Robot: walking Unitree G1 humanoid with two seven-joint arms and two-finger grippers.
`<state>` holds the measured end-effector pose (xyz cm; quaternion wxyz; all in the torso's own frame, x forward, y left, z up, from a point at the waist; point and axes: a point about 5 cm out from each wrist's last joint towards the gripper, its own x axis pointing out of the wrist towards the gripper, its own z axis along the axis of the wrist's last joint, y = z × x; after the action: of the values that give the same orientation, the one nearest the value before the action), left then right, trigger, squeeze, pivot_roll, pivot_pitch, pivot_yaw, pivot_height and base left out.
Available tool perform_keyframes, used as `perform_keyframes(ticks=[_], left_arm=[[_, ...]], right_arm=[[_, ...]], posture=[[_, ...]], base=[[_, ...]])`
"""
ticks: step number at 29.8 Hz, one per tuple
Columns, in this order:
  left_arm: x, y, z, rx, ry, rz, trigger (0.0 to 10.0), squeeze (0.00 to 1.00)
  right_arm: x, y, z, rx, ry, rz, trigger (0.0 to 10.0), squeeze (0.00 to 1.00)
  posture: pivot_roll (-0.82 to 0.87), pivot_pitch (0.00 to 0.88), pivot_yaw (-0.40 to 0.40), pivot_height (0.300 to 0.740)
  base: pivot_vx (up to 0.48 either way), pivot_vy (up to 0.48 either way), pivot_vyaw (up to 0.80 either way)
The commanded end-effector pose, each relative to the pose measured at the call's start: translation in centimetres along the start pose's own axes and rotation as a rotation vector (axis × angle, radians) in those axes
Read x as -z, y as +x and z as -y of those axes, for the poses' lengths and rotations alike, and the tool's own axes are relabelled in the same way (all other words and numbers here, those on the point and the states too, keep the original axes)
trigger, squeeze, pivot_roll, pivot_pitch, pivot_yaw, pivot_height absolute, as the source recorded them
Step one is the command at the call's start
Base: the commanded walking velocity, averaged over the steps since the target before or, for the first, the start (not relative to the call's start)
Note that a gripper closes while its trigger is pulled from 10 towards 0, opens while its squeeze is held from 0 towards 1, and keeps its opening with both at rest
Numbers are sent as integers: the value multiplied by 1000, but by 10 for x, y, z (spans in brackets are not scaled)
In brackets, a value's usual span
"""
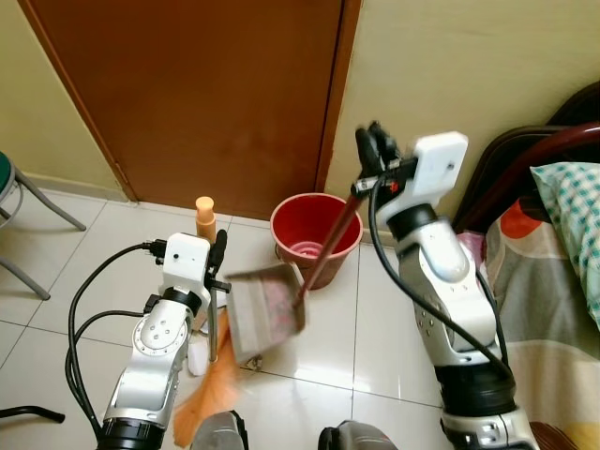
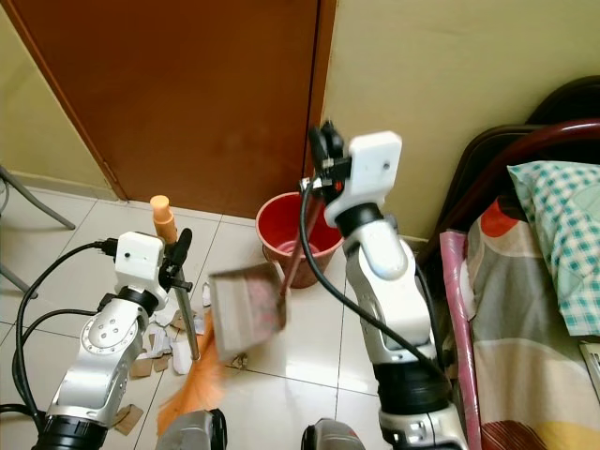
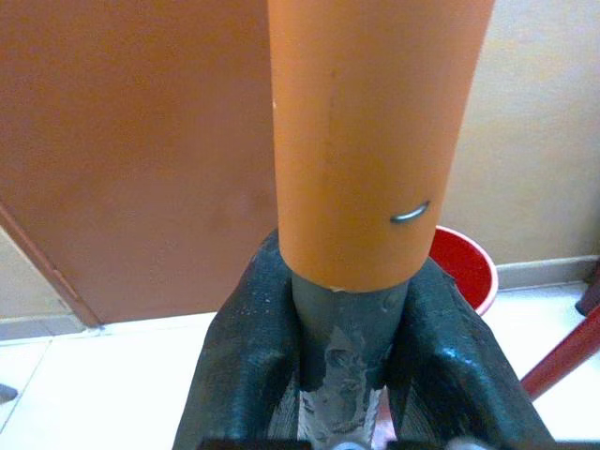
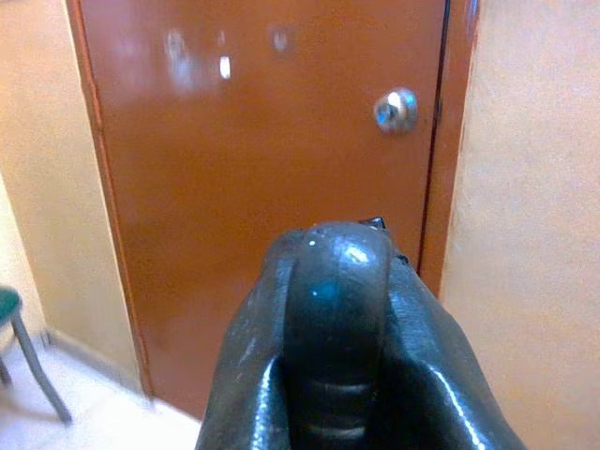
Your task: Sweep floor
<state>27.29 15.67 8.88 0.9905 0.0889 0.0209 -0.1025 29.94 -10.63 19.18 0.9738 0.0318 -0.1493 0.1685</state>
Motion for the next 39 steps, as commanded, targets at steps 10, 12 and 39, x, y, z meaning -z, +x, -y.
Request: perform_keyframes(ticks=[10, 12, 39], left_arm=[[-7, 10, 9, 95, 50, 26, 10000, 0], [-10, 13, 14, 144, 46, 34, 10000, 0], [-49, 36, 86, 538, -112, 113, 10000, 0]], right_arm=[[52, -34, 42, 226, -72, -201, 10000, 0], [58, -36, 46, 254, -103, -227, 10000, 0], [110, -30, 49, 448, -255, -430, 10000, 0]], posture=[[2, 105, -45, 740], [1, 104, -43, 740], [5, 125, -28, 740]], base=[[0, 0, 0], [0, 0, 0], [0, 0, 0]])
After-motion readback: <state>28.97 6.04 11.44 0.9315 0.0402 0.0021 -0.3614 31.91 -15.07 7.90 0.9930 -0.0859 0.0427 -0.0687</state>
